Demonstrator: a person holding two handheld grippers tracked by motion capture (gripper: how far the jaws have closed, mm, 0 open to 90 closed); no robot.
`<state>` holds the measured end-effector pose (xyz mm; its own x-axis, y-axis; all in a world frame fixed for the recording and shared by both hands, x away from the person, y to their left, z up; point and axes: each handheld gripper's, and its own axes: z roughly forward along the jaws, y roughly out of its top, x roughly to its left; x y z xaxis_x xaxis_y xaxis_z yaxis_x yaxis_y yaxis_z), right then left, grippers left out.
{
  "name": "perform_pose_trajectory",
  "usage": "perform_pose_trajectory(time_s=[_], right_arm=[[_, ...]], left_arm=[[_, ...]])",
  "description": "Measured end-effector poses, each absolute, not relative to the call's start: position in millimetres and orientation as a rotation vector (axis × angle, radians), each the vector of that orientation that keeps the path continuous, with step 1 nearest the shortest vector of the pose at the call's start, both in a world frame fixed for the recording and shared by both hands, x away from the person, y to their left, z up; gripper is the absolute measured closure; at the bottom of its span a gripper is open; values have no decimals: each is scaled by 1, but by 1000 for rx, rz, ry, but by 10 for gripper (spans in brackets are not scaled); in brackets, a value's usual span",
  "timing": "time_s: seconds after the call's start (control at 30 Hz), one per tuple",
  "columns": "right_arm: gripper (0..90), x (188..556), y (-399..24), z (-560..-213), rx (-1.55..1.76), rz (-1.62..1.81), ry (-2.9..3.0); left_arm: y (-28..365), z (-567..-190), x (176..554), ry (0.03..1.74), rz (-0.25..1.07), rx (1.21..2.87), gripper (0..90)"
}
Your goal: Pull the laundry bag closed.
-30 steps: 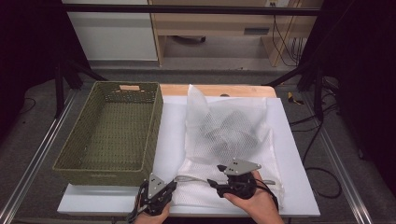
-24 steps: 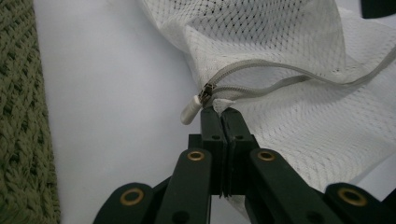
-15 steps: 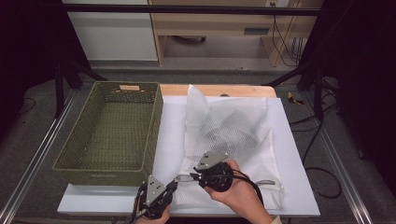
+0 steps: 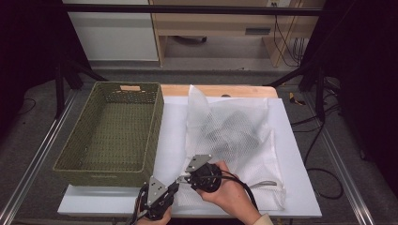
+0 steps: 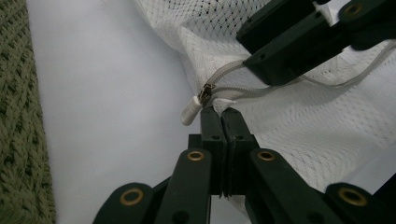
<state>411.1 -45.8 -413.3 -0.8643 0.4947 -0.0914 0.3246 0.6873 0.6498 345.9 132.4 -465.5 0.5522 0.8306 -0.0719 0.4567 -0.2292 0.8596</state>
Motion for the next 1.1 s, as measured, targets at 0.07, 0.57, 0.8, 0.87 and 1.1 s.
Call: perform_pose_trajectory(time_s=[0.07,0.57,0.8,0.87,1.1], right_arm=[[687,413,-42,-416,659,902,2635],[894,414,-32,-416,612,878,2642],[895,413,-36,-416,622,914,2637],[895,413,-37,-416,615,917,2636],[896,410,-41,-414,617,950,2632]], left_arm=[[132,-465,346,1050,511,1870,890],[133,-467,348,1049,478,1873,869],[132,-472,354,1060,437,1886,797],[131,-474,357,1060,409,1886,781],[134,-481,367,1090,323,1857,739]])
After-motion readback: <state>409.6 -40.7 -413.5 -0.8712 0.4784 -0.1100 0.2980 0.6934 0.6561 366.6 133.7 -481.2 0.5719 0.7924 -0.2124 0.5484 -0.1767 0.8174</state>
